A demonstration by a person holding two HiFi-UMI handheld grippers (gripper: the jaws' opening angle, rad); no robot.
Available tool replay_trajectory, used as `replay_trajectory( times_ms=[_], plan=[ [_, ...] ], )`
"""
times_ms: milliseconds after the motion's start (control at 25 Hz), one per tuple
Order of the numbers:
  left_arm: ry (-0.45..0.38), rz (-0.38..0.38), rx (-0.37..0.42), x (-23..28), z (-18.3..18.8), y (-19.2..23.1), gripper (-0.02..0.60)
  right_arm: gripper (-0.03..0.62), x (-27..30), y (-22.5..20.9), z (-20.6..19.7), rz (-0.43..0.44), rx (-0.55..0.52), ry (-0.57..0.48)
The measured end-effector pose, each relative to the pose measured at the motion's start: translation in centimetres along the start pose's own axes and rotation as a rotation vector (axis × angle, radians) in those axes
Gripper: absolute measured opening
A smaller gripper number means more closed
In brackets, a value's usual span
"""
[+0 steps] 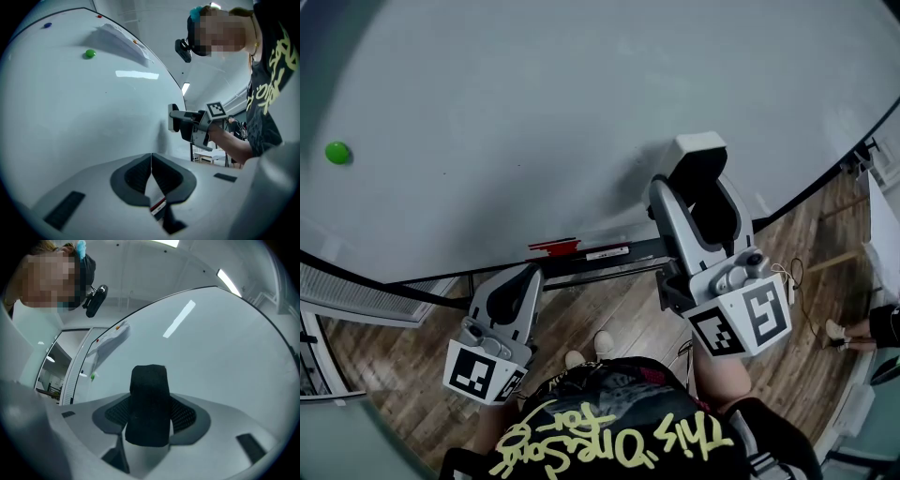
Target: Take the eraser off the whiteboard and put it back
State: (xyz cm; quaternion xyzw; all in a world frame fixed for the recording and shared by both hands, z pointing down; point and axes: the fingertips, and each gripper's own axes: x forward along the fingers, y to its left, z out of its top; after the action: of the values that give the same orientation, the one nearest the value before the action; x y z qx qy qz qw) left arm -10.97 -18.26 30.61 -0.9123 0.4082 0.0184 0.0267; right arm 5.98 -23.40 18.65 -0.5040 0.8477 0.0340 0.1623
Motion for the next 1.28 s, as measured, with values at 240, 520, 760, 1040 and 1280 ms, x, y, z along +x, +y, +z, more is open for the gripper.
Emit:
replay_trajectory(
  times_ms=[240, 520, 760, 1040, 1280],
  plan=[
    [0.009, 0.010, -0.004, 0.0, -0.3, 0.2, 0.011, 0.236, 1.4, 0.1, 0.0, 0.018, 0.012, -0.007],
    [0.013, 0.017, -0.006, -0.1, -0.5, 0.3, 0.011, 0.236, 2.5, 0.2, -0.7, 0.020, 0.011, 0.005],
    [0.007, 0.025, -0.003, -0.3, -0.2, 0.5, 0.011, 0.238, 3.0, 0.5, -0.7, 0.009, -0.005, -0.002],
    [0.007, 0.023, -0.001, -0.1, 0.0, 0.5, 0.011, 0.239, 3.0, 0.6, -0.5, -0.037, -0.065, 0.004],
    [0.004, 0.012, -0.002, 0.2, 0.1, 0.3, 0.011, 0.241, 3.1, 0.6, -0.6, -0.081, -0.092, 0.006]
  ],
)
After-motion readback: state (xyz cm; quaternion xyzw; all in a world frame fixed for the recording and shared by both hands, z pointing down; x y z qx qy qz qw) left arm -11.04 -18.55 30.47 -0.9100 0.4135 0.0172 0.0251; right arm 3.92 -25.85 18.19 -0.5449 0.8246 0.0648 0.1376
